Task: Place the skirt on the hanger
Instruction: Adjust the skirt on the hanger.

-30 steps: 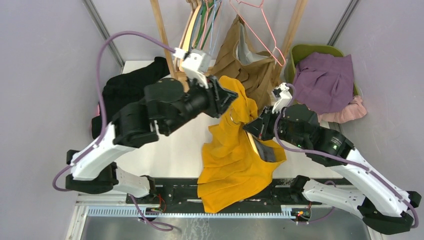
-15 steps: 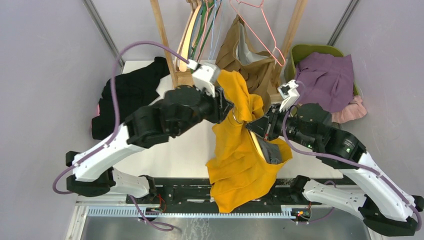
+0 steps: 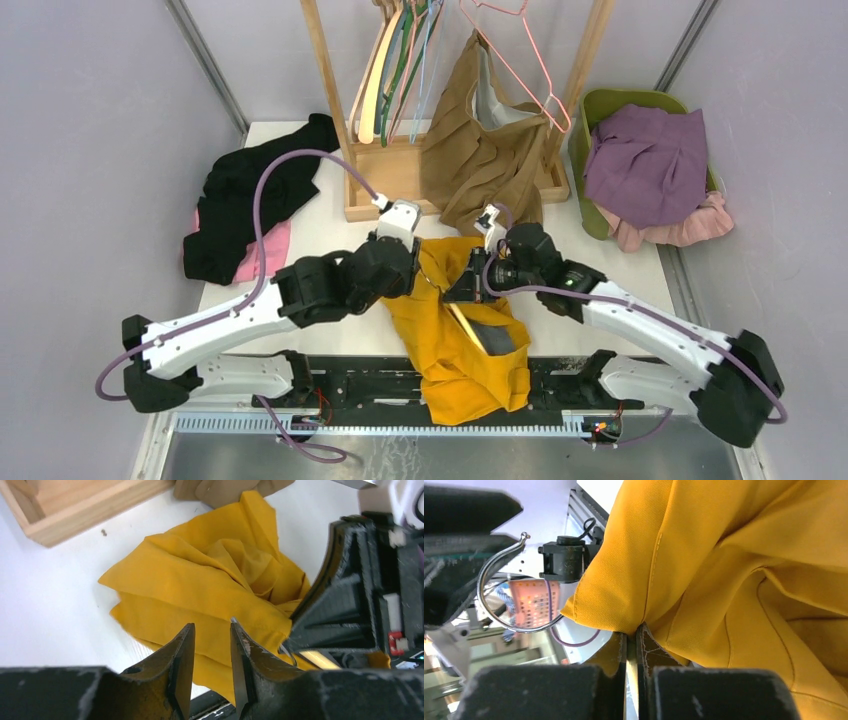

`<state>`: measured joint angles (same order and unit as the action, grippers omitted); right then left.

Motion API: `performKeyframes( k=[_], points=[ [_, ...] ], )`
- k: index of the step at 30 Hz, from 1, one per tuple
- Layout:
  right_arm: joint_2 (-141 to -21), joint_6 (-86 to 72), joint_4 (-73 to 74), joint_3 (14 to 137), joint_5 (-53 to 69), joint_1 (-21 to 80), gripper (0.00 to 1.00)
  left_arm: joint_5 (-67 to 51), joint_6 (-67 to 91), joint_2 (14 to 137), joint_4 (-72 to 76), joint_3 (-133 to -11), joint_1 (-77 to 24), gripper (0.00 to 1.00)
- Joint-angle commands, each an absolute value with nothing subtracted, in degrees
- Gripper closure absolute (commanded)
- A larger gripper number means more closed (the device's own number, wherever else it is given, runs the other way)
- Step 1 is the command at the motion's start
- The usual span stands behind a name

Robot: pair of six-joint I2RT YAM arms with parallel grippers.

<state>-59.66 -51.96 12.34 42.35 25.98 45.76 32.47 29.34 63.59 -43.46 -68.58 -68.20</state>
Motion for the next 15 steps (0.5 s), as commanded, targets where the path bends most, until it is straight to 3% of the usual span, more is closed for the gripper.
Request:
performKeyframes(
  k=[1, 5, 10, 15],
  points=[
    [-65.0, -60.7, -17.7, 38.6, 37.7, 43.5, 0.99, 35.0, 39.7, 58.5, -38.5, -60.2, -68.9, 0.62],
    [-70.9, -63.2, -26.1, 35.8, 41.2, 42.4, 0.99, 35.3, 42.4, 53.7, -28.5, -49.2, -68.9, 0.61],
    [-77.2, -64.4, -32.3, 32.9, 42.4, 41.8, 0.97, 35.5, 42.3, 59.1, -19.2, -43.9, -68.9, 0.65],
    [-76.2, -60.4, -26.8, 32.3, 41.6, 40.9, 0.79, 38.0, 39.7, 62.9, -11.7, -42.5, -68.9, 0.66]
  ],
)
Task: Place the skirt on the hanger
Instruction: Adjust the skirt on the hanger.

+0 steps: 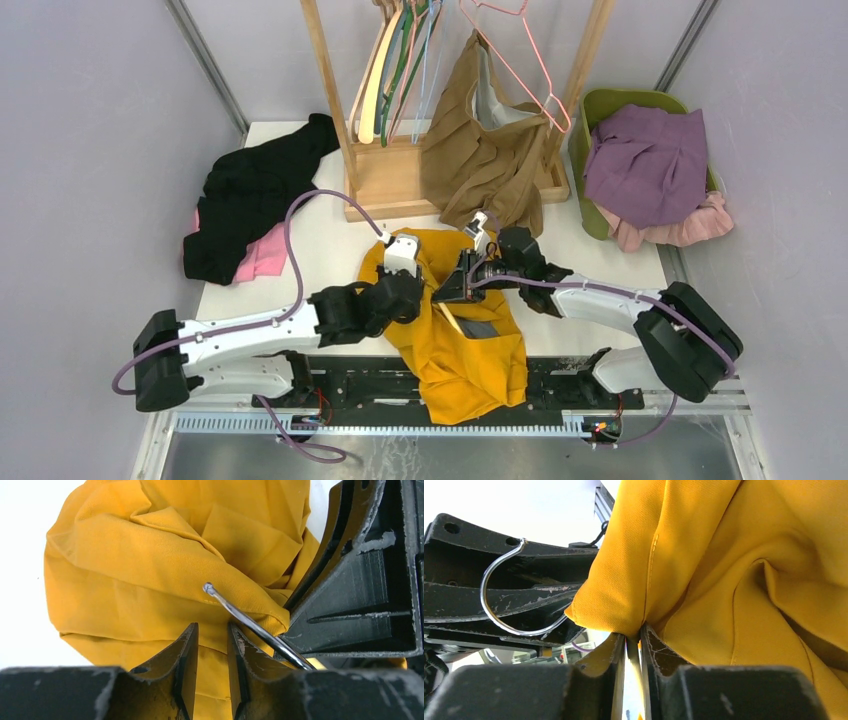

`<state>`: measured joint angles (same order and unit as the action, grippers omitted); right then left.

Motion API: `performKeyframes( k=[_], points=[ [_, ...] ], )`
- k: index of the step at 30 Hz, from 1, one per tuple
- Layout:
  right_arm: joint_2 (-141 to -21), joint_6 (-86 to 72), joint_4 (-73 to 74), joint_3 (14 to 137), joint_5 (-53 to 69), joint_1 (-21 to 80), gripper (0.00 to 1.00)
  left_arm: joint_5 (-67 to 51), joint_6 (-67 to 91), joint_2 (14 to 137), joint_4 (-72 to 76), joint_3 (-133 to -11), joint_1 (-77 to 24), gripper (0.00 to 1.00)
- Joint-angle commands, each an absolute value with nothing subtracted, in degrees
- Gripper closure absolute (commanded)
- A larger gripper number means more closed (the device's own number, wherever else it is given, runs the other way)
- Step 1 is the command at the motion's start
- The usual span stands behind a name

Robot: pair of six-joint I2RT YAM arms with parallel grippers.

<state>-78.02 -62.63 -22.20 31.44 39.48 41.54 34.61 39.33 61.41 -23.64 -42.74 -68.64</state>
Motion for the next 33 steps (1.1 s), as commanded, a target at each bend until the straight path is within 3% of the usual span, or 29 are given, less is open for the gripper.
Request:
performKeyframes(
  k=[1, 6, 13, 33],
  points=[
    [-75.0, -57.6, -22.2, 33.2, 40.7, 40.9, 0.76, 38.5, 39.1, 63.3, -11.1, -42.9, -68.9, 0.66],
    [-68.2, -43.5, 5.4, 40.1, 31.8, 40.9, 0.69, 39.0, 36.8, 66.5, -10.8, -45.7, -68.9, 0.66],
    [-65.2, -35.9, 19.9, 45.2, 23.6, 40.9, 0.7, 38.1, 35.7, 69.7, -10.1, -47.1, -68.4, 0.66],
    [-65.9, -33.2, 21.9, 44.1, 16.0, 42.2, 0.66, 34.7, 34.2, 72.8, -7.9, -47.8, -65.9, 0.69]
  ],
)
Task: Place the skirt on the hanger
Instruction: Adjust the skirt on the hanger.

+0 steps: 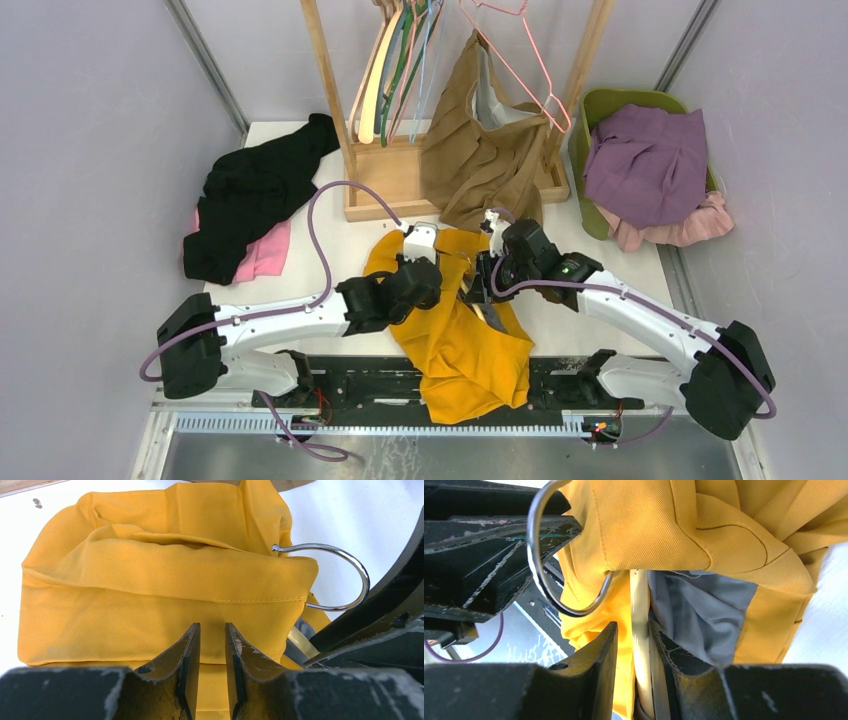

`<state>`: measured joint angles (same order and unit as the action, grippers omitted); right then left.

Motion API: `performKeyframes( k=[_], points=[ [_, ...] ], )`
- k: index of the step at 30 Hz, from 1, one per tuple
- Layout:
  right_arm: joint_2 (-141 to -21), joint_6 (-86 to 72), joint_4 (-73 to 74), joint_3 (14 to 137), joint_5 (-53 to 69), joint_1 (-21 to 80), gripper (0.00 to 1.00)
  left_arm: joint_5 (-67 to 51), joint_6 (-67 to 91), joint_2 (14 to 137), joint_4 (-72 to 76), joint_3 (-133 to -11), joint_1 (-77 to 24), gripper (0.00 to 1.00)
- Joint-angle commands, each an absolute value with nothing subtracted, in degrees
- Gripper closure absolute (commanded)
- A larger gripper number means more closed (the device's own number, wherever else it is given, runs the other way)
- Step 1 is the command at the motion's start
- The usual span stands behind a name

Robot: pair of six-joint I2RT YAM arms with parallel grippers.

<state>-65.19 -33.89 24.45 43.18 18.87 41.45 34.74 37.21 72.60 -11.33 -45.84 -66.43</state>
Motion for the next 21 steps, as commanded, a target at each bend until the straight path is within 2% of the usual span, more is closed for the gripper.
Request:
performKeyframes(
  k=[1, 8, 12, 15, 17, 21],
  points=[
    [-66.1, -33.4, 21.7, 44.2, 14.9, 42.4, 0.65, 34.6, 34.1, 72.9, -7.9, -47.8, -65.8, 0.69],
    [-68.4, -33.5, 19.8, 44.9, 8.6, 44.9, 0.66, 33.8, 34.1, 72.1, -7.5, -46.5, -64.9, 0.71],
    [-68.8, -33.4, 18.8, 44.7, 4.2, 46.4, 0.79, 33.7, 33.9, 71.3, -7.5, -45.8, -64.1, 0.71],
    [-67.7, -32.7, 19.2, 44.3, -0.1, 48.3, 0.95, 33.3, 33.2, 71.5, -7.1, -45.6, -62.2, 0.7],
    [-65.9, -32.5, 18.6, 43.3, -0.9, 49.0, 0.99, 30.9, 32.8, 72.3, -7.3, -46.3, -59.6, 0.69],
    [-59.8, -32.0, 18.6, 40.8, -1.3, 49.3, 0.99, 26.6, 32.2, 76.4, -8.3, -49.0, -54.0, 0.65]
  ],
)
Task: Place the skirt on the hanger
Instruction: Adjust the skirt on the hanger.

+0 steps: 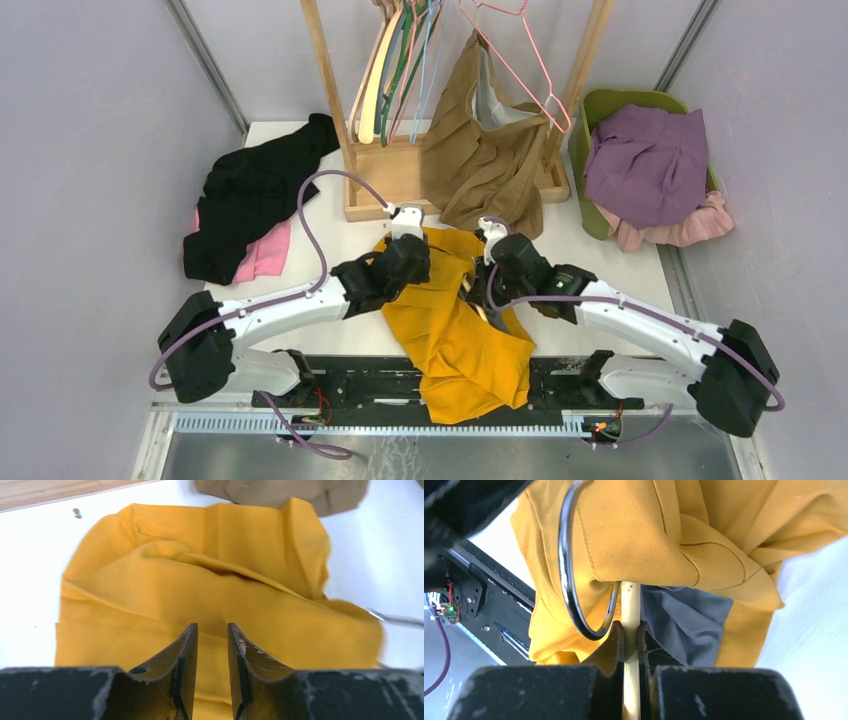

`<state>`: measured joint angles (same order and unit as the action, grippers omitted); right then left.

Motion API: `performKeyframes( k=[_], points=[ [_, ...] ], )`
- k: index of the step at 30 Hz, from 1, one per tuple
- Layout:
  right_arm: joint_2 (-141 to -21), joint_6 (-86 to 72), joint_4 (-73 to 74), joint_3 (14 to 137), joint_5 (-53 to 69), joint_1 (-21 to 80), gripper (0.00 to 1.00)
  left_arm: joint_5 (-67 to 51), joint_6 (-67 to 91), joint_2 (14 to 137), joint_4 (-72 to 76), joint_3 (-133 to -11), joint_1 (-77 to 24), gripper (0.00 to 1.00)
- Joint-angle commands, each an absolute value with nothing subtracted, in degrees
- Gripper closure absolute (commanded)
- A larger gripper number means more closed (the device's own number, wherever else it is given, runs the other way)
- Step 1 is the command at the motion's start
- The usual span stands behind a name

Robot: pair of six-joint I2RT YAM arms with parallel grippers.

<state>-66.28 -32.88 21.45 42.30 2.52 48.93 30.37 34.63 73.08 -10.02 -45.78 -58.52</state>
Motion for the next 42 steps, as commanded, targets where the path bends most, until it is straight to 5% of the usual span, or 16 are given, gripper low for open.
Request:
performKeyframes(
  k=[1, 10, 24, 42],
  points=[
    [-58.4, -31.8, 19.1, 40.3, -1.5, 49.3, 0.99, 25.8, 32.0, 77.6, -8.6, -49.8, -53.3, 0.63],
    [-49.9, -30.0, 20.6, 35.9, 0.2, 49.5, 0.99, 22.8, 32.2, 81.4, -4.8, -49.0, -52.1, 0.61],
    [-42.2, -32.0, 26.3, 32.3, -0.9, 49.6, 0.99, 26.7, 34.3, 91.2, -0.2, -44.2, -50.3, 0.74],
    [-29.6, -31.0, 39.5, 44.2, -12.4, 49.6, 0.99, 24.5, 36.0, 97.3, 4.2, -40.2, -50.3, 0.78]
  ],
)
